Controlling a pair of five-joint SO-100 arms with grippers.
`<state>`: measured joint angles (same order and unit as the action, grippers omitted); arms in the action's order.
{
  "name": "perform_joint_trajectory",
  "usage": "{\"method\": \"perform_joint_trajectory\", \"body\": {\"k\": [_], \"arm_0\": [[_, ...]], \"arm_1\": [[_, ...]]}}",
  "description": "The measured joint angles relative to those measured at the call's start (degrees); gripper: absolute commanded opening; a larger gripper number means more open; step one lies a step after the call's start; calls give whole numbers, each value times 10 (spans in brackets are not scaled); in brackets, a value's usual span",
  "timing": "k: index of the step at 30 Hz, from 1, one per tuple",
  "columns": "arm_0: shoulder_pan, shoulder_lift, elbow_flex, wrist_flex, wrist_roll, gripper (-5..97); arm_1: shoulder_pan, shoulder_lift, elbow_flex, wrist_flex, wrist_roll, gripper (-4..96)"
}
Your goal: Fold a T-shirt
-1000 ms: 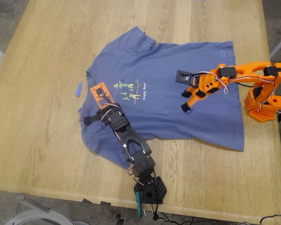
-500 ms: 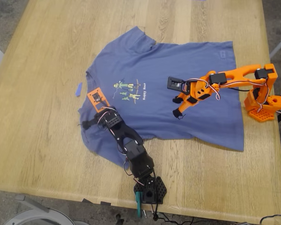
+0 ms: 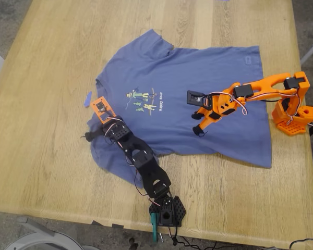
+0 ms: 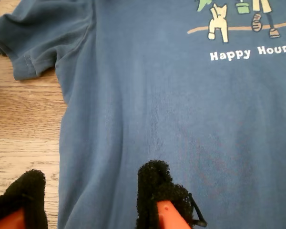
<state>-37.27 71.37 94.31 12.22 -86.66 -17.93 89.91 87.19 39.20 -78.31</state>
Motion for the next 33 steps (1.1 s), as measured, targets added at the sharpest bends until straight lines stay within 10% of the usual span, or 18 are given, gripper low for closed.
{"method": "perform_joint_trajectory", "body": {"k": [21,33], "arm_0": [[-22,-156,-121,-36,-83,563],[-29,-188,-158,15,-130,305]], "arm_1": [[13,62,158,-43,8,280],[25,62,207,-148,8,288]]}}
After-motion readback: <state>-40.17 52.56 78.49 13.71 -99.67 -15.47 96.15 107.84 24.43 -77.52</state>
